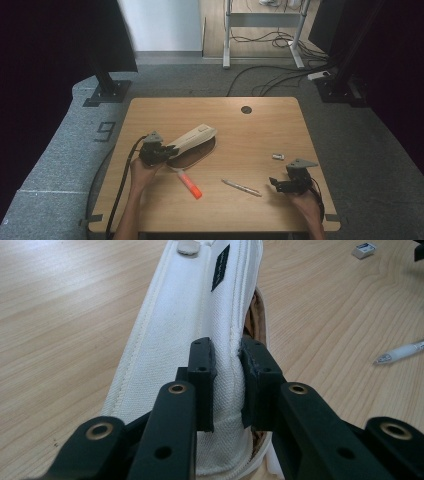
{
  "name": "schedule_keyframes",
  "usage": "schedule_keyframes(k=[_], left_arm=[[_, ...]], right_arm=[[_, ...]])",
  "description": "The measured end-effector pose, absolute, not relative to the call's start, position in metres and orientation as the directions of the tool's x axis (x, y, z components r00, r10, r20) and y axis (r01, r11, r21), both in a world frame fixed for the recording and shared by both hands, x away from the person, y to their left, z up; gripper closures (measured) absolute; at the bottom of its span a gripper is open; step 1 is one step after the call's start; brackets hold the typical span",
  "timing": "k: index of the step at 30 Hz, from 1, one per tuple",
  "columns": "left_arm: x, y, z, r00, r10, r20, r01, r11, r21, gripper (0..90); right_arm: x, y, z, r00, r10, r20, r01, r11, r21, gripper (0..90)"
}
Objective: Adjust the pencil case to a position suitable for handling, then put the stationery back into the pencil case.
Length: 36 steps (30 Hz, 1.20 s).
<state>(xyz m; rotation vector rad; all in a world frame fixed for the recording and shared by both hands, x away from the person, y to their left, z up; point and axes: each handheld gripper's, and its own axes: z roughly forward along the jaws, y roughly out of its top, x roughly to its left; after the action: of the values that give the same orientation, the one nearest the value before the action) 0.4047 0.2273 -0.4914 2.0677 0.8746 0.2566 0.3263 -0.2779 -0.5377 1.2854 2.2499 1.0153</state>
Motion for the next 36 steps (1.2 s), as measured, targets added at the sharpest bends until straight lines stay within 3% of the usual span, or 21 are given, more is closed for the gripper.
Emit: schedule_keyframes(k=[15,29,36], left_arm=[[0.404,0.227,-0.491,0.738,0.663,-0.127,0.49,-0.396,0.777,76.4],[0.405,0.229,-0.491,0.738,0.66,-0.14,0.493,-0.387,0.779,76.4],[0.405,0.229,-0.491,0.738,0.658,-0.146,0.496,-0.384,0.779,76.3]], right_arm=[[0.357,-0.292,-0.523,-0.502,0.864,0.038,0.595,0.314,0.74,19.6],[0.393,-0.305,-0.518,-0.509,0.861,0.017,0.611,0.347,0.712,37.4],[0.407,-0.301,-0.524,-0.556,0.831,-0.002,0.604,0.406,0.685,45.4]])
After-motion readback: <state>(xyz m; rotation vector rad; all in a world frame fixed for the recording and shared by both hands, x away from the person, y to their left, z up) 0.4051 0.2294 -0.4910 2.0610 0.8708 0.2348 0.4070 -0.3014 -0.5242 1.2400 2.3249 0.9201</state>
